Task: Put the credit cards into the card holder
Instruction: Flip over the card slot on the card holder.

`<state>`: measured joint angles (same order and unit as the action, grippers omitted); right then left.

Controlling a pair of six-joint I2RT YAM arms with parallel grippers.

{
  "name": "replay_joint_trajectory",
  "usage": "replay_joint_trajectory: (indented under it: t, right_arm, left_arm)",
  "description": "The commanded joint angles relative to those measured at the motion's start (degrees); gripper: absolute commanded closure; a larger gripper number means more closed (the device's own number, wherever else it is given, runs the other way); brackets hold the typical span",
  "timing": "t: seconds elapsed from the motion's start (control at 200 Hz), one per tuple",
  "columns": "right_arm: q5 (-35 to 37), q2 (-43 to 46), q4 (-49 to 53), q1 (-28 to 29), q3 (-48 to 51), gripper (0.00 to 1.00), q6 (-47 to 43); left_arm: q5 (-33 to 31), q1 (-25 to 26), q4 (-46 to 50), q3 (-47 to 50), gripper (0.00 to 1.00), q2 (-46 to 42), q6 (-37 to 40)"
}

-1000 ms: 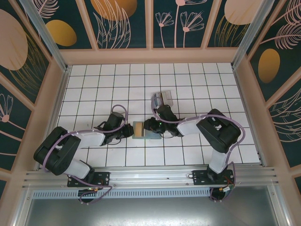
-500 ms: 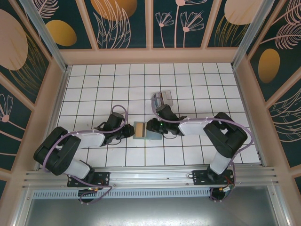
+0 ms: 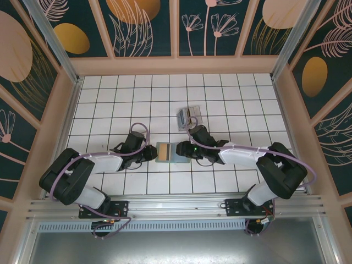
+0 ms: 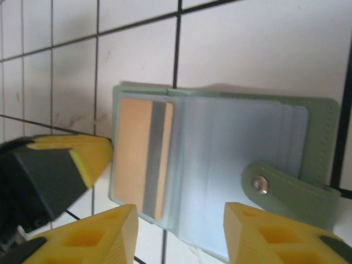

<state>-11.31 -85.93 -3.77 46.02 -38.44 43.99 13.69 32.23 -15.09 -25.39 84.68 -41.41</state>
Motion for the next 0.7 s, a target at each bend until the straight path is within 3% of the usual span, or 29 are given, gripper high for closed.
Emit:
replay_joint_trajectory:
  t: [0.0, 0.696]
  right_arm:
    - [0.86, -1.01, -0.09, 0.47, 1.73, 0.50, 0.94]
    - [-0.81, -7.14, -2.21, 1.31, -1.08, 0.74, -0.12]
  left_arm:
    - [1.90, 0.56, 3.42, 0.55, 0.83, 2.23, 0.50]
    - [2.30, 0.54, 3.14, 0.91, 0.84, 2.71, 0.28]
